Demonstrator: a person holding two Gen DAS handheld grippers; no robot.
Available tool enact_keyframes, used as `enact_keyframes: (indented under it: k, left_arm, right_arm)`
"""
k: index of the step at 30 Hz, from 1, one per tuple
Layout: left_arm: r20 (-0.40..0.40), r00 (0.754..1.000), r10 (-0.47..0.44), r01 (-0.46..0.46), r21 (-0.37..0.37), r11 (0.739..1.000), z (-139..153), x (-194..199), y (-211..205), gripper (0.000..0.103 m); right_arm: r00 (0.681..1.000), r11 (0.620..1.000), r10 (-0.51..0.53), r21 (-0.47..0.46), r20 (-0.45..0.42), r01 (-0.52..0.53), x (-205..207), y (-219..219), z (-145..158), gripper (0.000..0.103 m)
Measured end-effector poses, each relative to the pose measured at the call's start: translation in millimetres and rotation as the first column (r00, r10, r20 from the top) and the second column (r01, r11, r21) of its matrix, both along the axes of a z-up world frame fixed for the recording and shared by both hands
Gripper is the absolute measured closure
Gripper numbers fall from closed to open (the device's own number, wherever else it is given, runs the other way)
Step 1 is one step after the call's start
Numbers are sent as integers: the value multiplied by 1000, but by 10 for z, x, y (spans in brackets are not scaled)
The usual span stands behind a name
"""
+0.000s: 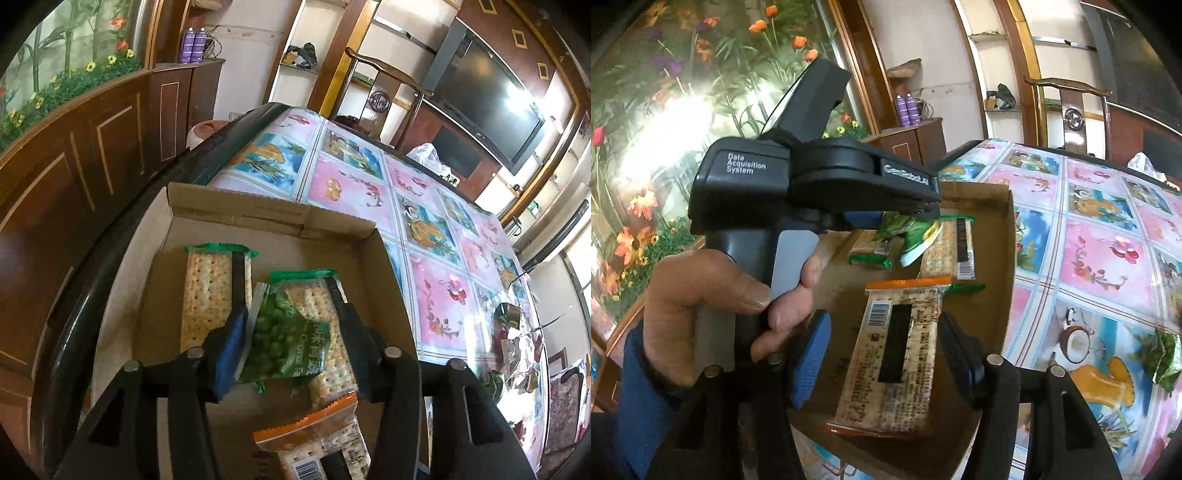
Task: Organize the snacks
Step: 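Carry both snacks to the box and release them inside, then move both tools back over the table toward the remaining snacks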
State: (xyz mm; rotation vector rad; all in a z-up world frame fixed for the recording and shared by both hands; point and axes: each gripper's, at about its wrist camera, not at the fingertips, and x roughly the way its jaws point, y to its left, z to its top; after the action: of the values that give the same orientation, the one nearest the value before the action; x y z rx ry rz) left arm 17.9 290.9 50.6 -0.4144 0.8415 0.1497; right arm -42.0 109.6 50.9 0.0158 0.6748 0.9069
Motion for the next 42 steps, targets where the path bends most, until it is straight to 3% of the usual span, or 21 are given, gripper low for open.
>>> enact_keyframes:
  k: [16, 29, 34, 42]
  left_arm:
    - [88, 995, -42, 43, -9, 999, 138, -61, -101, 41]
    - [193, 975, -108, 113, -15, 993, 286, -152, -292, 33]
    - [179, 973, -149, 152, -6, 988, 341, -230, -518, 31]
    - [193, 946, -261, 263, 16, 965, 527, -352, -1048, 29]
  right_arm:
    - [995, 990, -93, 103, -25, 95, 91, -381, 87, 36]
    - [975, 962, -222, 160, -21, 223, -22, -1247, 200, 36]
    - [948, 936, -319, 157, 9, 314, -99, -1787, 207, 35]
    - [877, 853, -480, 218, -34, 475, -104, -2702, 169, 35]
